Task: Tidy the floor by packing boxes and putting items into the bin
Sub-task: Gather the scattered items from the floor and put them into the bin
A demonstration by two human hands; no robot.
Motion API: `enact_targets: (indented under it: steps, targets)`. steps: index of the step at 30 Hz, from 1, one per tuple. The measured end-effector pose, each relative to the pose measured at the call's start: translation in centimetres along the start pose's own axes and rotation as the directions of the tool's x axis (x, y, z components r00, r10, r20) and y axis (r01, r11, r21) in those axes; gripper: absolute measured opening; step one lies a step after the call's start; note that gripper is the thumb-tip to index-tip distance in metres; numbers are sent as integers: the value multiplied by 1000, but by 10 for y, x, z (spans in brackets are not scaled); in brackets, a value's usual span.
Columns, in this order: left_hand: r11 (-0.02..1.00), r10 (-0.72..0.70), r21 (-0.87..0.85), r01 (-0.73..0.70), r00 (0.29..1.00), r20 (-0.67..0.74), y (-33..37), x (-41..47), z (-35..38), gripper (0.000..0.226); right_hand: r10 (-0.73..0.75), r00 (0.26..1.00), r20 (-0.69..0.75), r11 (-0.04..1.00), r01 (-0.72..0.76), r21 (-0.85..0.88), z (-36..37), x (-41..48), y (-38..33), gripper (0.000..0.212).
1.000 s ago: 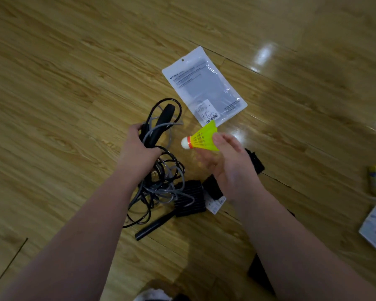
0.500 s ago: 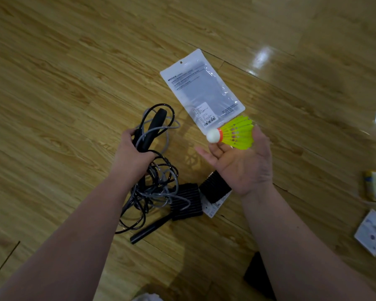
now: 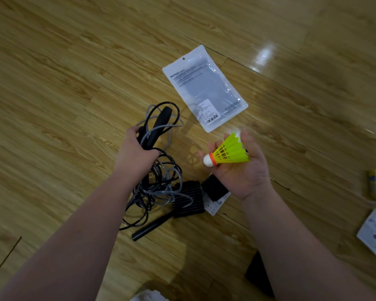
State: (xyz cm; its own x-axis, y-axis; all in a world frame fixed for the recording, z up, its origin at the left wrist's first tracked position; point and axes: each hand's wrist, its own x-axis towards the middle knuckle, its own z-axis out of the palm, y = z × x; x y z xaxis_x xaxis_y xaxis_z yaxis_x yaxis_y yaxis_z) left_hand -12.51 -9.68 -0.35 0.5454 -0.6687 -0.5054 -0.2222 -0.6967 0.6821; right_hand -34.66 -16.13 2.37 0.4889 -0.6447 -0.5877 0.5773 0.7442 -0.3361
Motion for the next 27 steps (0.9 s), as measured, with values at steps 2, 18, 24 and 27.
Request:
enact_targets:
  steps: [2, 18, 24, 27]
  targets:
    - [1000, 0, 0, 0, 1000, 1, 0, 0, -1, 70, 48, 999, 5, 995, -47, -85, -6, -2, -3, 37]
    - [997, 1, 80, -1, 1000, 9, -2, -2, -4, 69, -9, 983, -184, -823, -112, -557, -8, 22, 79, 43]
    - [995, 4, 95, -5, 1000, 10, 1, -2, -3, 67, -152, 954, -257, -411, -298, -862, 0, 18, 49, 12]
    - [994, 12, 109, -14, 1000, 20, 4, -3, 0, 67, -228, 848, -479, 282, -413, -866, -7, -4, 27, 31]
